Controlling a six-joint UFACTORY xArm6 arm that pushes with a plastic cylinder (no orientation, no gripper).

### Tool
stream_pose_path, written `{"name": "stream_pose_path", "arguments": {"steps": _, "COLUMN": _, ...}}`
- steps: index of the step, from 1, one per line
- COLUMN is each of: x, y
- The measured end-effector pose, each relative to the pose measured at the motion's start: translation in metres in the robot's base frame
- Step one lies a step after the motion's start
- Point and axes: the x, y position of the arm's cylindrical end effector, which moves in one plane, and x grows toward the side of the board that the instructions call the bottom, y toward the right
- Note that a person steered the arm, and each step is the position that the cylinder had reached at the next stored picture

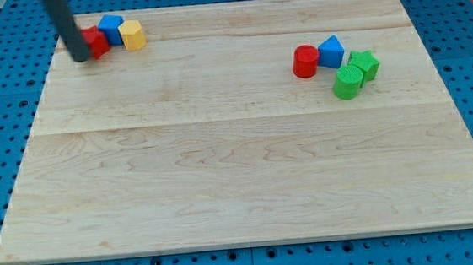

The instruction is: Point at green star

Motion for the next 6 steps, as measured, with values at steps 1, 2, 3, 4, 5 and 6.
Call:
{"name": "stream_pose_path", "arguments": {"steps": 1, "x": 0.071, "y": 0.027}}
{"name": "stream_pose_path", "arguments": {"steps": 2, "x": 0.160, "y": 0.127}}
{"name": "stream_pose_path", "arguments": {"steps": 3, "x": 0.214, "y": 0.268}}
{"name": "stream_pose_path", "arguments": {"steps": 4, "x": 0.190, "y": 0.411}}
{"name": "stream_pose_path", "arguments": {"steps": 5, "x": 0.110, "y": 0.484}}
{"name": "stream_pose_path", "arguments": {"steps": 6, "x": 0.057, "y": 0.486}}
